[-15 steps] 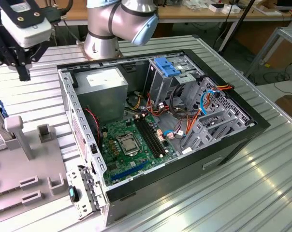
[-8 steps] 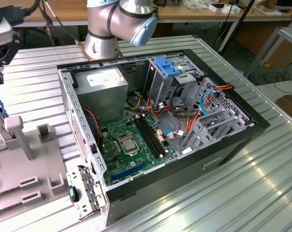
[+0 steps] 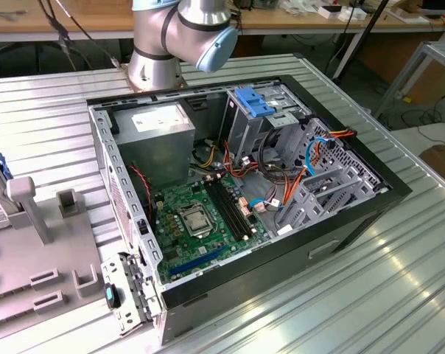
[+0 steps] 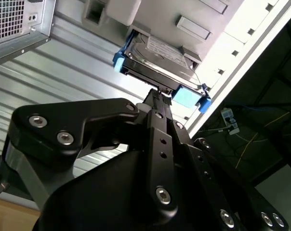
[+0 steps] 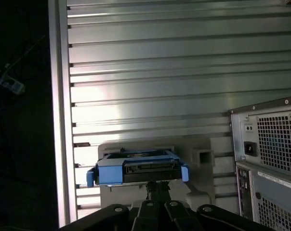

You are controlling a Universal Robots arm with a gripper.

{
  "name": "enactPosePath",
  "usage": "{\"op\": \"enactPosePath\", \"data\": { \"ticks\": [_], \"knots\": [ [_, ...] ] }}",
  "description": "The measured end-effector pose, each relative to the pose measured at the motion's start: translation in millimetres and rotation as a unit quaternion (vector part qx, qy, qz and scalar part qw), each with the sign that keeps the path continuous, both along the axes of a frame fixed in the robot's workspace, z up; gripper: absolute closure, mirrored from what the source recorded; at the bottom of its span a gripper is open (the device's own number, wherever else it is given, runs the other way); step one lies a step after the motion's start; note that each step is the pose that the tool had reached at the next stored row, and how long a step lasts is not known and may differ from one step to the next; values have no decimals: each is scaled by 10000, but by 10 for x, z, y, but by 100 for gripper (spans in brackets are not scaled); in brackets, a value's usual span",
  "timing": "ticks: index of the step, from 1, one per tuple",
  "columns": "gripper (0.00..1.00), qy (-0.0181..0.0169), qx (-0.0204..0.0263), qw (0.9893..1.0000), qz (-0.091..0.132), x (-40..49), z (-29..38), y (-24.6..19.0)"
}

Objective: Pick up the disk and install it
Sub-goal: 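Reach for the disk, then pick up the disk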

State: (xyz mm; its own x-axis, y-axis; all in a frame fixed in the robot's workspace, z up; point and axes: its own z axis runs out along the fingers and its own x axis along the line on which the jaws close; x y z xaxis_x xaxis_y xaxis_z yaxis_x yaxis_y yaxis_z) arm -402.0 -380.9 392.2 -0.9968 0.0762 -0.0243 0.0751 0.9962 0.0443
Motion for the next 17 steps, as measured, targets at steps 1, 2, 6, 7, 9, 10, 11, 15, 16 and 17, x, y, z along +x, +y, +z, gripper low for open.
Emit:
{"op": "enactPosePath", "data": {
  "ticks": [1,2,6,7,9,10,11,15,16,17],
  "knots": [
    [89,-1,0,10000,0,-45,-1,0],
    [89,-1,1,10000,0,-80,-2,0],
    [89,-1,1,10000,0,-260,-2,-10],
    [89,0,0,10000,0,-291,-1,-10],
    [89,-1,0,10000,1,-295,-1,-10],
    [89,-1,0,10000,0,-296,-1,-10],
    [89,0,0,10000,0,-297,-1,-10],
    [89,-1,1,10000,0,-299,-1,-10],
    [89,-1,0,10000,0,-299,-1,-10],
    [89,-1,0,10000,0,-299,-1,-10]
  ]
}}
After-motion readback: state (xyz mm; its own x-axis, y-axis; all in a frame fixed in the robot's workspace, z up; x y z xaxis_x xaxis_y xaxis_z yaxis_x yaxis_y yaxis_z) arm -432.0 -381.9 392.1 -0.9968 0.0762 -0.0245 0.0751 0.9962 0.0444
